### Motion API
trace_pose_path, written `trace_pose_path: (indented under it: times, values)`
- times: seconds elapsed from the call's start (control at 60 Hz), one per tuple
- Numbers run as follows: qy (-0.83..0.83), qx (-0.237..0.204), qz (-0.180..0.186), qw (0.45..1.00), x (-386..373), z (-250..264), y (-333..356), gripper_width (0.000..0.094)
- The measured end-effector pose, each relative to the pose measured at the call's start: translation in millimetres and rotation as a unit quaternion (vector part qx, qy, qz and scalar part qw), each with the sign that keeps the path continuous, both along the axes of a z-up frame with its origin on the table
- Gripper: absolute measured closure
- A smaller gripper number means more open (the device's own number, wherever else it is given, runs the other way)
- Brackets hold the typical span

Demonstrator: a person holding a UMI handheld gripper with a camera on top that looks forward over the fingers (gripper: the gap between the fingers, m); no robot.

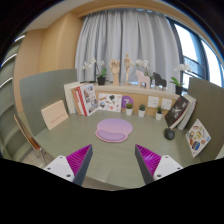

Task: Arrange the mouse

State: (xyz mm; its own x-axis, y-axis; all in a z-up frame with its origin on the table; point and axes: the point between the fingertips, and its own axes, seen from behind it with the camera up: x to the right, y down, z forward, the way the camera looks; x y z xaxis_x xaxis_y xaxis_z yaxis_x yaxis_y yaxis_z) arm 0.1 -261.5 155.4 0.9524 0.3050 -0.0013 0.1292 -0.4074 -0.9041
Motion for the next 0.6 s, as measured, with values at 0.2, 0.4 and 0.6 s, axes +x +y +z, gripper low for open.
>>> trace_pose_path:
  times: [0.2,0.4,0.6]
  values:
    - [-0.019,-0.06,-0.082,0.995,100,-81,30,0.0073]
    - [-0.014,-0.085,-0.164,0.983,189,-113,94,0.008]
    - [-0.019,-0.097,-0.185,0.978,244,-135,188,0.0085]
